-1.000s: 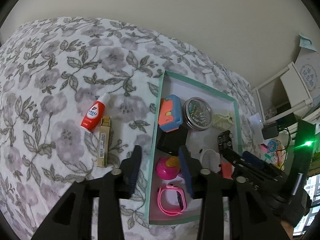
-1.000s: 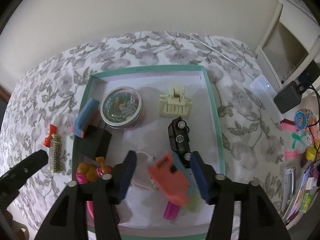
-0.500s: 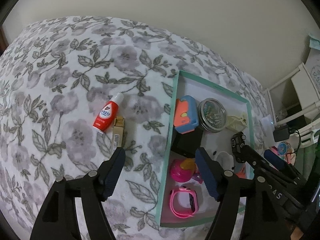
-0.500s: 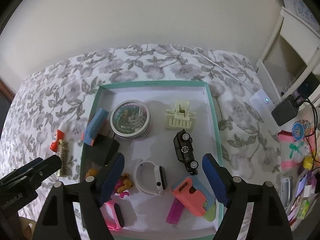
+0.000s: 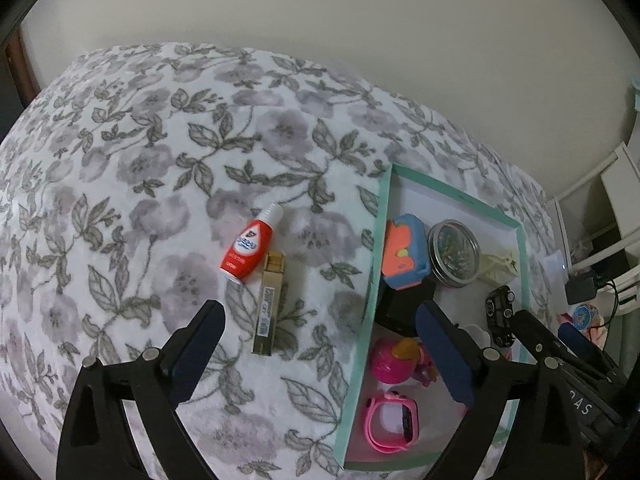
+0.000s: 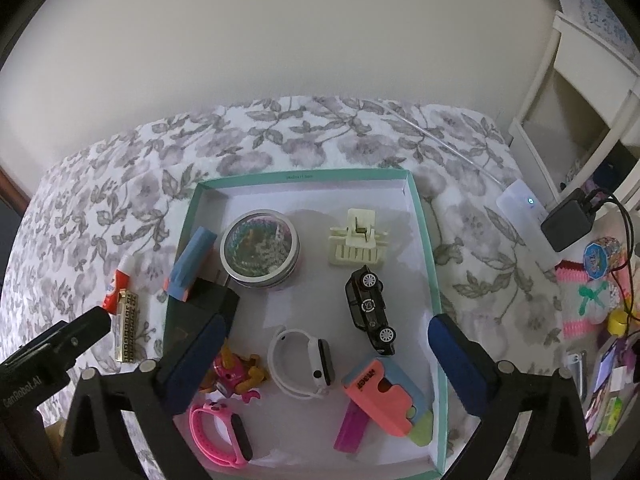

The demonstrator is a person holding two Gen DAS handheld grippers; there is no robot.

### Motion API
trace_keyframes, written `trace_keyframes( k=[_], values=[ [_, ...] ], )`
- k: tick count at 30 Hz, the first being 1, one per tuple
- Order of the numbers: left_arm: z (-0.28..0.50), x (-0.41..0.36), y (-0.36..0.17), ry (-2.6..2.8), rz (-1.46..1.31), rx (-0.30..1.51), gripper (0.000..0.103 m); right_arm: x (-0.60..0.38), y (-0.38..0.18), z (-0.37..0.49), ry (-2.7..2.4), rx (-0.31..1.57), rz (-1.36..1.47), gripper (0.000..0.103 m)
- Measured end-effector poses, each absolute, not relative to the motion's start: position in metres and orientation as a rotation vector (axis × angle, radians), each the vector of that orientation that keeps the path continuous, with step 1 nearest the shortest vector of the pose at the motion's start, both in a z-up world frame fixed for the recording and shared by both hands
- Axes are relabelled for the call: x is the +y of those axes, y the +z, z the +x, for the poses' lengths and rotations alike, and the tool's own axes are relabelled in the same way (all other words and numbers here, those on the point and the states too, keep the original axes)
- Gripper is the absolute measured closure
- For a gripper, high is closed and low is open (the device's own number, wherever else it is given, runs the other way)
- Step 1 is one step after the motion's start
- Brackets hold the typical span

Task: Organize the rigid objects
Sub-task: 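Move both tools back toward the red bottle and gold patterned bar beside the tray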

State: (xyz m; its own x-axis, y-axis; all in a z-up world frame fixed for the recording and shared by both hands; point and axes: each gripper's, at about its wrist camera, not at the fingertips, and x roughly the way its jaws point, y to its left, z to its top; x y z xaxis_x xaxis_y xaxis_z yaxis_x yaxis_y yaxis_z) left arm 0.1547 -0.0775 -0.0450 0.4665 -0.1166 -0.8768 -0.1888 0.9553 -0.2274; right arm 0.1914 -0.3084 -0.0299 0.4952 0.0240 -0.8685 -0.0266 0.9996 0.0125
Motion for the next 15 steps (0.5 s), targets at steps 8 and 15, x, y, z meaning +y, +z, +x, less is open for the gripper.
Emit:
trace_keyframes(
  k=[8,15],
  values=[
    [0.155,-0.074,-0.045,0.053,-0.327,1.083,0.006,-0.307,-0.028,0.191,0.011,1.043,-0.014,0.0],
    [0.158,-0.058,-0.042,0.047,-0.358,1.071,0.006,-0.296,-0.026,0.191,0.037,1.035,-0.015,0.0]
  ],
)
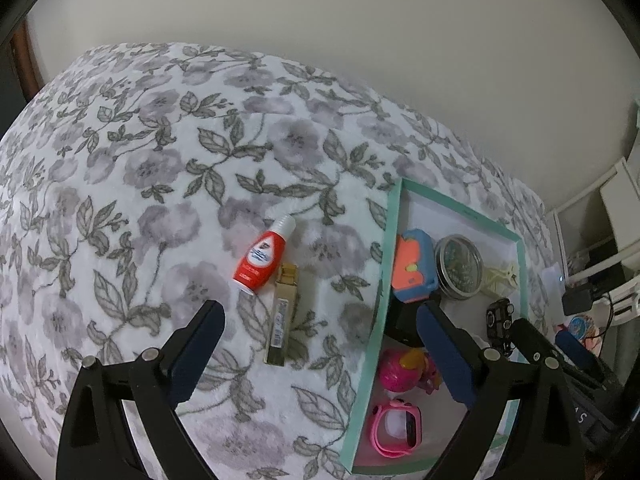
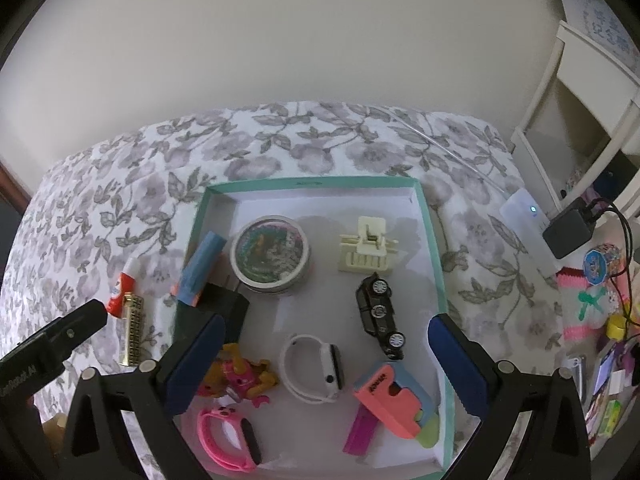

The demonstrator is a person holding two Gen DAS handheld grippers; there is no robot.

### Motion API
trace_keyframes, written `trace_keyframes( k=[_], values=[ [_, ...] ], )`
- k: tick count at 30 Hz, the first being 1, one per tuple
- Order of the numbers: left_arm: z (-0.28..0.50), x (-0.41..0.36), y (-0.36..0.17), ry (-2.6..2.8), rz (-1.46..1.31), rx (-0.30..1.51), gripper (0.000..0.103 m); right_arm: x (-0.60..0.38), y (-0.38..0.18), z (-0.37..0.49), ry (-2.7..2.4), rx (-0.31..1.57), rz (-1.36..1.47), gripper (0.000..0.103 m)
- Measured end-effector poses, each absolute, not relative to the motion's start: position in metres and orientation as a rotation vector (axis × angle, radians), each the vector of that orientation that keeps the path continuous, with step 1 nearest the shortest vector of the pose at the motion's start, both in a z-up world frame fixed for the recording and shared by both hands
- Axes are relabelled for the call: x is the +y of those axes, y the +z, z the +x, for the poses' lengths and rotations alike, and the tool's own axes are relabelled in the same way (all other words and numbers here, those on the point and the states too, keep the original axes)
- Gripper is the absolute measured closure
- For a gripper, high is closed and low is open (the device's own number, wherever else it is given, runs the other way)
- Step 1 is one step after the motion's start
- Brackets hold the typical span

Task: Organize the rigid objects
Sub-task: 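Move both tools back toward the red bottle and gold patterned bar beside the tray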

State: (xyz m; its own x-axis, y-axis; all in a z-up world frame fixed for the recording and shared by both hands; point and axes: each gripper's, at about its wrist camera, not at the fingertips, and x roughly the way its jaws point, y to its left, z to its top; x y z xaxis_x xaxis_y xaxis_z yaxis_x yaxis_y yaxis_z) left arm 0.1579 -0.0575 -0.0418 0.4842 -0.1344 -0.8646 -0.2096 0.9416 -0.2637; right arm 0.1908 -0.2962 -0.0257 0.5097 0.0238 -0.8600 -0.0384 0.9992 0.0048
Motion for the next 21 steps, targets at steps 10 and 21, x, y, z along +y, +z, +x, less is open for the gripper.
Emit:
trace_keyframes(
  k=[10,21],
  values=[
    [0.157,0.003,-0.036,0.153,-0.386,1.033,0.006,-0.252,-0.025,0.189,0.127,1.017,-0.051,0.0],
    [0.156,0.04,-0.05,0.206,-0.412,1.1,0.006,-0.182,-0.039,0.183,0.263,0.992,-0.091,0.0]
  ],
)
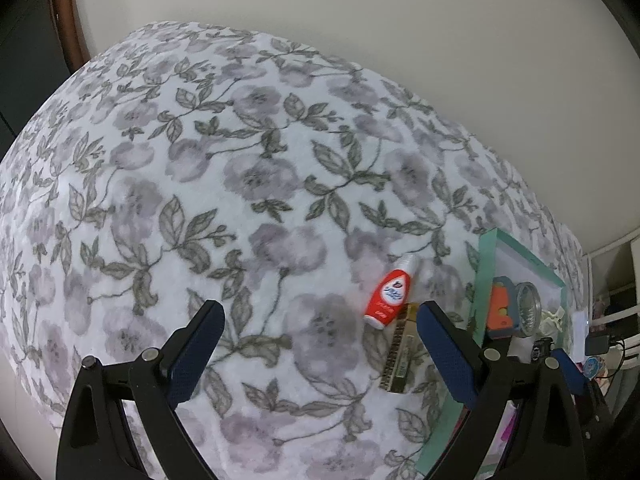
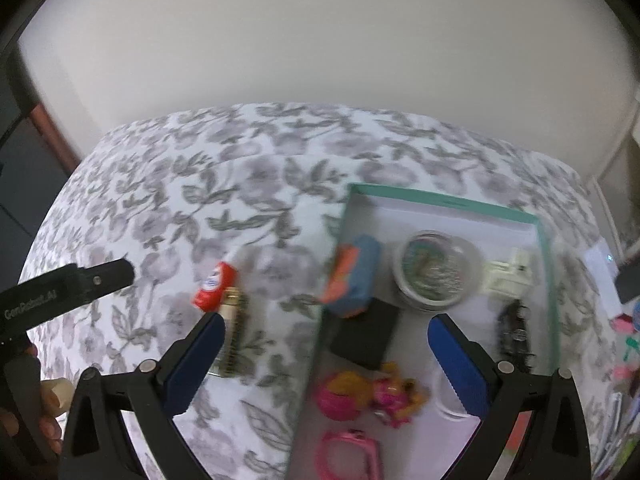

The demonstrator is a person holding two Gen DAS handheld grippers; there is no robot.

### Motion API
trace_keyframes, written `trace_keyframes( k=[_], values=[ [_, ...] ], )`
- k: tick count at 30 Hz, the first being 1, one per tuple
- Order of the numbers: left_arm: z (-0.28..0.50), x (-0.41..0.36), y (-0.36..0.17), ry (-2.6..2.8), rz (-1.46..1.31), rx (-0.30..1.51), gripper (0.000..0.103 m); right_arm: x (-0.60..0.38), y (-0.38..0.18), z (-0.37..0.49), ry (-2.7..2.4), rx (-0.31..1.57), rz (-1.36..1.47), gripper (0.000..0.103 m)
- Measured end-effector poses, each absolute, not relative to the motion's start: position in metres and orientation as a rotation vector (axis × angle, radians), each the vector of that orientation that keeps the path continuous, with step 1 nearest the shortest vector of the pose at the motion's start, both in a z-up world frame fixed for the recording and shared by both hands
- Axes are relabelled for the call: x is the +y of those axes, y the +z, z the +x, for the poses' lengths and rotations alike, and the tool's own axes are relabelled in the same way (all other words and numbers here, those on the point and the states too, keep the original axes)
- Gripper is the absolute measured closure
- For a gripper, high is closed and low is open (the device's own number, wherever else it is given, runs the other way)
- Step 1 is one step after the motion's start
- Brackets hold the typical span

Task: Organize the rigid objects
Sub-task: 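Move both tools back toward the red bottle and gold patterned bar beside the tray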

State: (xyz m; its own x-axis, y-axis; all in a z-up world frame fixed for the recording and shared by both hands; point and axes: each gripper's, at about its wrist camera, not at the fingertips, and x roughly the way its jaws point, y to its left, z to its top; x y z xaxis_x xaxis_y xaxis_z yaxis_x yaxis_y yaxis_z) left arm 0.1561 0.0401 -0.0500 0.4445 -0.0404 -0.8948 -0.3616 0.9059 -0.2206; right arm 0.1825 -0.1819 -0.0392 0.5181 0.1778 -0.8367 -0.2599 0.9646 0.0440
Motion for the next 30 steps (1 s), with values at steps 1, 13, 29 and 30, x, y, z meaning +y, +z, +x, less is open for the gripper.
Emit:
trace_keyframes(
  k=[1,13,29,30],
  values=[
    [0.156,0.041,-0.05,0.21,-0.406,1.103,0.006,-0.176,-0.042,0.182,0.275,0.993,-0.095,0.0],
    [0.163,0.047,-0.073,0.211,-0.362,1.185,0.006,-0.123,-0.064,0.18,0.341,1.004,-0.186,0.003],
    [0.176,0.064,-0.091,0.192,-0.411,1.228,0.006,-0.102,-0.094,0.186,0.359,1.065,-0.207,0.027],
    [0.177,0.063,-0.093,0.189,-0.415,1.231,0.006,-0.102,-0.096,0.187,0.358,1.068,-0.206,0.028]
  ],
)
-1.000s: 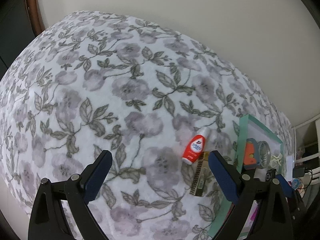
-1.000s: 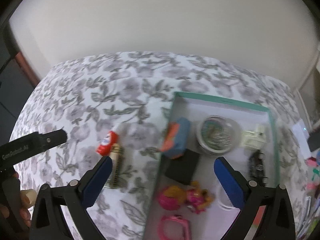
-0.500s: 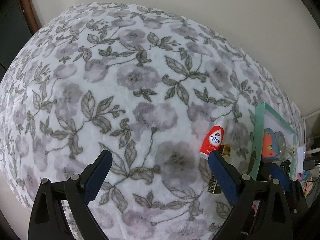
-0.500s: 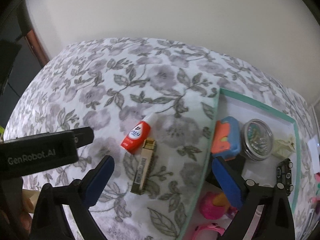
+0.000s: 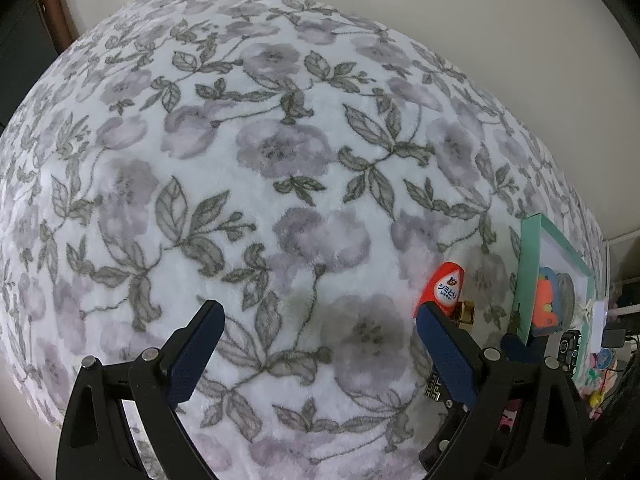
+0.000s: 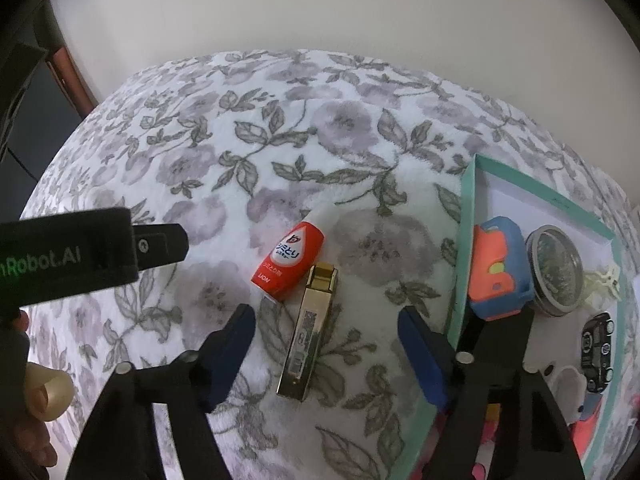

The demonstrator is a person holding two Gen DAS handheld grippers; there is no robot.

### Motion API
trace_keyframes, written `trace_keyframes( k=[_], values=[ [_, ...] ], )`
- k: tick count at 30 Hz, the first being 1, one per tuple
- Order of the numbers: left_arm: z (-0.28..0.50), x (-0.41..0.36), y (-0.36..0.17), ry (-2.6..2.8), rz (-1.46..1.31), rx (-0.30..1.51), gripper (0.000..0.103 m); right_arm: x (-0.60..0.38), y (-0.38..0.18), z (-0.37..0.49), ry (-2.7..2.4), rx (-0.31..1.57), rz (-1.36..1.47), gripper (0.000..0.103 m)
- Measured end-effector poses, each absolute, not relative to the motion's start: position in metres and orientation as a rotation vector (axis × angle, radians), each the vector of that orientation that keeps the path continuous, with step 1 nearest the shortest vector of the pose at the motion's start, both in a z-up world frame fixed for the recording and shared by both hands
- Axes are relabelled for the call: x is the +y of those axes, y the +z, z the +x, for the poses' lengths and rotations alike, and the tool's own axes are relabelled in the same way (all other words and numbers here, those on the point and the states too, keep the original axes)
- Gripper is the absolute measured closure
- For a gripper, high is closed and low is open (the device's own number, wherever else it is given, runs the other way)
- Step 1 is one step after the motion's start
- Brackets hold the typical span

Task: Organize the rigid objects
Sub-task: 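Move both tools back toward the red bottle and gold patterned bar beside the tray, then grasp the gold patterned bar with the right tool while the left tool grasps the red bottle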

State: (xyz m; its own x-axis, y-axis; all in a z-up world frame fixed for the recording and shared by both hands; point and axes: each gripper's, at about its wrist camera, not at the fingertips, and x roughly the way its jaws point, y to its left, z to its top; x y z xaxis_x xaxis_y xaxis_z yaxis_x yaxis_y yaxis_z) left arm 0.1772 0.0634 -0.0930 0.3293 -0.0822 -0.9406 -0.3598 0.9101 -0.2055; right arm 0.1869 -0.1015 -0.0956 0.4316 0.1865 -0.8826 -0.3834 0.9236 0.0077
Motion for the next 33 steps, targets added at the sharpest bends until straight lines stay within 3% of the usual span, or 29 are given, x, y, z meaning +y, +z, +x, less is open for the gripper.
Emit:
trace_keyframes(
  k=[13,16,28,30,33],
  values=[
    [0.193,0.029,-0.097,0.057,-0.387,1.195,0.008,-0.108,-0.106,0.193,0.344,1.085,-0.147,0.071],
    [0.197,0.022,-0.099,0.028,-0.373,1.186,0.014,-0.111,-0.105,0.194,0.355,1.086,-0.114,0.079],
    [0.208,0.0,-0.116,-0.04,-0.337,1.186,0.029,-0.12,-0.104,0.198,0.351,1.088,-0.073,0.085],
    [0.21,-0.005,-0.12,-0.047,-0.327,1.185,0.038,-0.121,-0.104,0.197,0.353,1.09,-0.071,0.085],
    [0.214,-0.014,-0.123,-0.048,-0.295,1.18,0.041,-0.122,-0.104,0.197,0.355,1.094,-0.068,0.085]
  ],
)
